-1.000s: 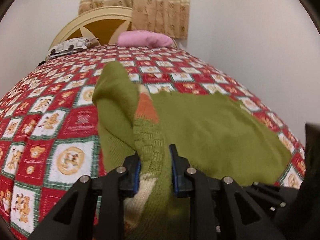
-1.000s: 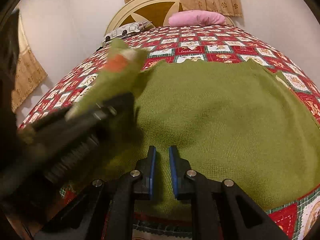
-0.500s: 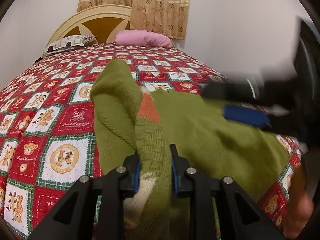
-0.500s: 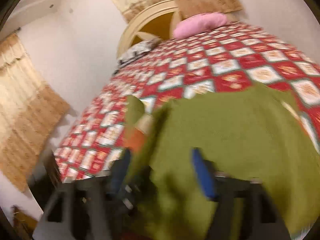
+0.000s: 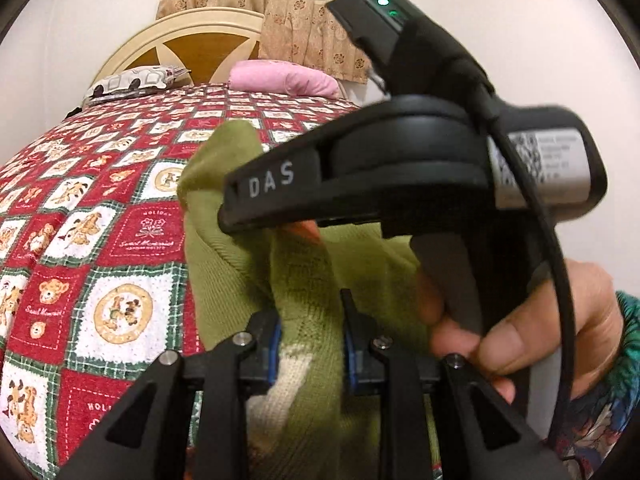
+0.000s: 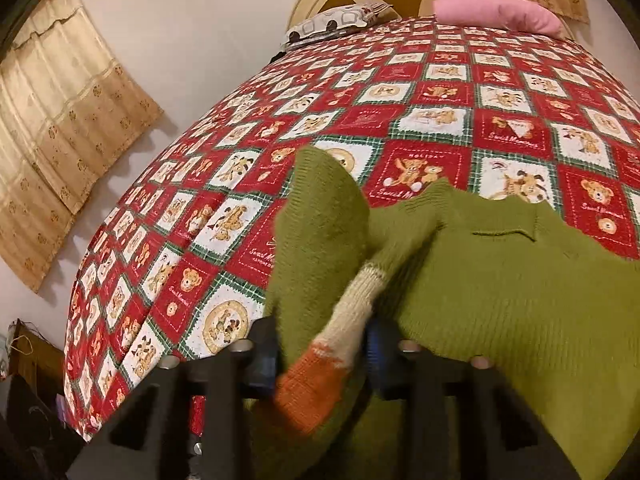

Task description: Fold small clothes

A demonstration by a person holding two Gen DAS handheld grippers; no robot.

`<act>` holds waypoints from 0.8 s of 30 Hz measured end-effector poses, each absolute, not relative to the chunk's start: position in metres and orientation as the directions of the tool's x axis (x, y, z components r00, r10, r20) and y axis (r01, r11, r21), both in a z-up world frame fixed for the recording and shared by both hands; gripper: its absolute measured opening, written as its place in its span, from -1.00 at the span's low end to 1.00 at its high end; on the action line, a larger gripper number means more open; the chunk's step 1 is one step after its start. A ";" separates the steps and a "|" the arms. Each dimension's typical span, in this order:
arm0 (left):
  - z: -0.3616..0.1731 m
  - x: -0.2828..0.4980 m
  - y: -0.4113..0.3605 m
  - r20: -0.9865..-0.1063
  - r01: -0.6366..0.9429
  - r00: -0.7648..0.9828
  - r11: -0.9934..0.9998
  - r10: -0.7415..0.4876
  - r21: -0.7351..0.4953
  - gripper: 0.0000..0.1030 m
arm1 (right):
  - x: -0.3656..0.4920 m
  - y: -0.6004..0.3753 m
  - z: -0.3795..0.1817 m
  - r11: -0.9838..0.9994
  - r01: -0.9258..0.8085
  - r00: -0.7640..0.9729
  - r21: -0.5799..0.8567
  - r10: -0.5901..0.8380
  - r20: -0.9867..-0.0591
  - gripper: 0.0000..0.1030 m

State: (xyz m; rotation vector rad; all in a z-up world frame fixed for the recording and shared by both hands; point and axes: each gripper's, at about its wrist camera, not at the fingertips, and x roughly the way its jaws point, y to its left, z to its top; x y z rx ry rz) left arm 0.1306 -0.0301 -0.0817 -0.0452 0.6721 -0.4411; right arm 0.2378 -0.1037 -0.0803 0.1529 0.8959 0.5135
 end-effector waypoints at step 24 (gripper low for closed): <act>-0.043 0.114 -0.117 -0.569 0.504 0.662 0.852 -0.487 -0.142 -0.54 | 0.184 -0.224 -0.035 0.928 -0.290 0.639 0.235 0.371 -0.673 -0.72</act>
